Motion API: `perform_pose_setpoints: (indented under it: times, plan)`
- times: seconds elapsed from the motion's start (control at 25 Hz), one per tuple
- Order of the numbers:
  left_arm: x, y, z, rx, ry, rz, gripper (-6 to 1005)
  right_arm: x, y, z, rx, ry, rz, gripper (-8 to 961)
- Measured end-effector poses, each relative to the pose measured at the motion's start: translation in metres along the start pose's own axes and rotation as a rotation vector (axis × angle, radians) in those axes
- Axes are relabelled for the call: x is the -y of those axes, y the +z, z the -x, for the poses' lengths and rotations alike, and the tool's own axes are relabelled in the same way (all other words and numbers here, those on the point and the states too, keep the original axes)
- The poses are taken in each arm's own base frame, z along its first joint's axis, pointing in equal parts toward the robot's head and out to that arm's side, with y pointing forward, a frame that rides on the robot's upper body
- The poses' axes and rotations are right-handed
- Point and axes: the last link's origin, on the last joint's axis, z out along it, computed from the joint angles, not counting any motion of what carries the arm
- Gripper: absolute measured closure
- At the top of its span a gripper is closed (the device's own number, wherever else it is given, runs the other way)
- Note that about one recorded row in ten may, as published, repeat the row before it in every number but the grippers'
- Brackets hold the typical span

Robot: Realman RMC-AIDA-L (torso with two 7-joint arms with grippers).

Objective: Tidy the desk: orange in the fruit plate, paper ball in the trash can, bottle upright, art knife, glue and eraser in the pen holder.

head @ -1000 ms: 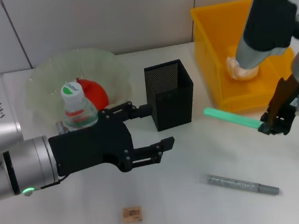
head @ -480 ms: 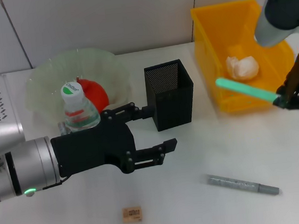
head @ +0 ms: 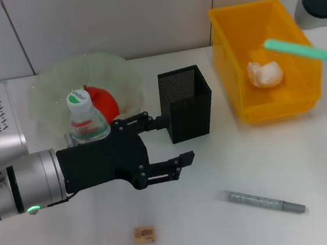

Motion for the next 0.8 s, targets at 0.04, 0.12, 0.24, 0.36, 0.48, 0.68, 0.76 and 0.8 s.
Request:
perform_pose_setpoints:
  times: [0.04, 0.12, 0.24, 0.36, 0.48, 0.68, 0.76, 0.8]
  plan:
    - [0.000, 0.000, 0.000, 0.000, 0.000, 0.000, 202, 0.007, 0.000, 0.000, -0.001, -0.022, -0.051, 791]
    - [0.000, 0.000, 0.000, 0.000, 0.000, 0.000, 202, 0.009, 0.000, 0.000, 0.002, -0.030, -0.066, 791]
    - [0.000, 0.000, 0.000, 0.000, 0.000, 0.000, 202, 0.017, 0.001, 0.002, 0.008, -0.072, -0.125, 791]
    - [0.000, 0.000, 0.000, -0.001, 0.000, 0.001, 202, 0.023, 0.005, 0.004, 0.013, -0.124, -0.179, 791]
    - [-0.001, 0.001, 0.000, -0.001, 0.000, 0.001, 202, 0.027, 0.008, 0.008, 0.024, -0.160, -0.204, 791]
    - [-0.001, 0.001, 0.000, -0.004, 0.010, 0.001, 202, 0.035, 0.017, 0.014, 0.053, -0.264, -0.265, 791]
    - [-0.001, 0.002, 0.001, -0.004, 0.007, 0.001, 202, 0.039, 0.023, 0.017, 0.066, -0.315, -0.300, 791]
    - [0.000, 0.002, 0.000, -0.003, 0.007, 0.002, 202, 0.041, 0.025, 0.018, 0.069, -0.331, -0.310, 791]
